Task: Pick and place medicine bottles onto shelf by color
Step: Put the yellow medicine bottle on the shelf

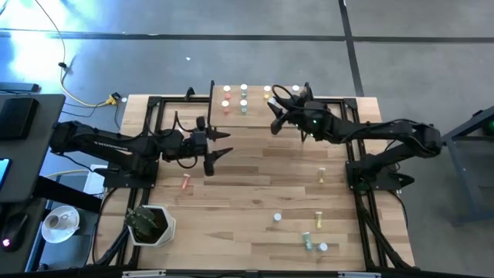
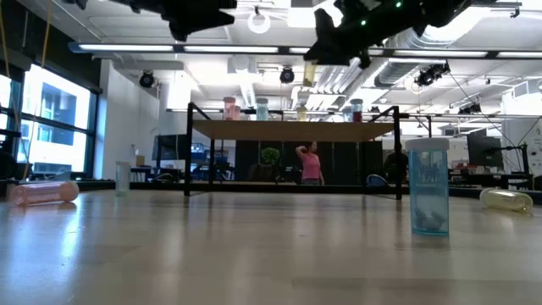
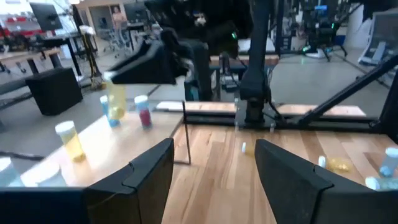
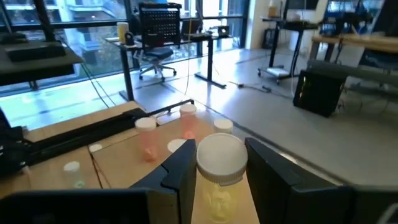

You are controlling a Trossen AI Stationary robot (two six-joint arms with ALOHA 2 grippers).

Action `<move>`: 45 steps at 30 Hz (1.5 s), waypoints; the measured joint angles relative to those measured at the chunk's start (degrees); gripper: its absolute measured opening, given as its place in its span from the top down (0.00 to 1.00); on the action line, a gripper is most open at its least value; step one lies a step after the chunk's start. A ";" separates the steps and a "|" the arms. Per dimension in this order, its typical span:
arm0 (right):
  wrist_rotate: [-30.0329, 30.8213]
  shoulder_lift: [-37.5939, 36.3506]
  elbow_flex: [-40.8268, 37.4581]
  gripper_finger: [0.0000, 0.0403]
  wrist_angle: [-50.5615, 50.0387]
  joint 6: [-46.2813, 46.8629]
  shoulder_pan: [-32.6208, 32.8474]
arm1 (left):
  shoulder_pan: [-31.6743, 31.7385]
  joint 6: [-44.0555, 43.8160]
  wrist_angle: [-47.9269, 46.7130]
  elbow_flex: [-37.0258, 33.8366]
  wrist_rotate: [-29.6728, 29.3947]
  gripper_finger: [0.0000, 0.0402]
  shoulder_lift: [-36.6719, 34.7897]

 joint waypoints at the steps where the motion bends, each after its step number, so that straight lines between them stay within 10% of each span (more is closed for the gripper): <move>1: -0.28 0.82 0.28 0.73 0.01 0.65 -0.57 | 0.11 -0.10 0.01 -0.48 0.00 0.46 -0.12; 45: -1.23 11.55 6.18 0.73 -11.16 7.48 -4.23 | 0.39 -0.07 0.78 -1.40 -1.09 0.46 -0.25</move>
